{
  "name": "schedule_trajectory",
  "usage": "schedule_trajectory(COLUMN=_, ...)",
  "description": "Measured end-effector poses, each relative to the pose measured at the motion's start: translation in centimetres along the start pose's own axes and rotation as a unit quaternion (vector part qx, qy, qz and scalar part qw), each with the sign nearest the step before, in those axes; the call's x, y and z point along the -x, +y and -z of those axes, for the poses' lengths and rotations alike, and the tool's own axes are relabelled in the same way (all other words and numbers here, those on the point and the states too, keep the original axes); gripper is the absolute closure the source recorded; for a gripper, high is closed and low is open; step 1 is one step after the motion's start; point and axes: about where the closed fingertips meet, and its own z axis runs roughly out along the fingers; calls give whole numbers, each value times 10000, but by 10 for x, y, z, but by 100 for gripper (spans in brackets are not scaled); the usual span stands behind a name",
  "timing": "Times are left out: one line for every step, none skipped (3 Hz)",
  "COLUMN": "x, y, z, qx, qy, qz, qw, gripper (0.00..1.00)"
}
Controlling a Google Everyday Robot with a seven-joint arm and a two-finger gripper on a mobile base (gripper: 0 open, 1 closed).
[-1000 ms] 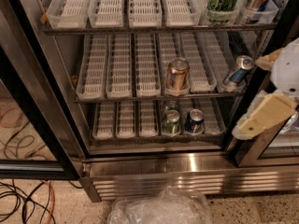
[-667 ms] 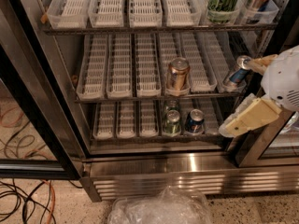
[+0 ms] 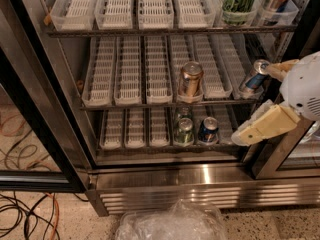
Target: Pick redbull can from top shelf of fridge
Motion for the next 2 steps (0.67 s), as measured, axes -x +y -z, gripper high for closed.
schedule_trajectory(x=16, y=13, z=-2, qx=-121, qy=-452, qz=-477, qw=9978, gripper=0)
schedule_trajectory(x=40, y=31, z=-12, qx=-316, qy=-1010, qz=-1054, qw=9888, gripper=0)
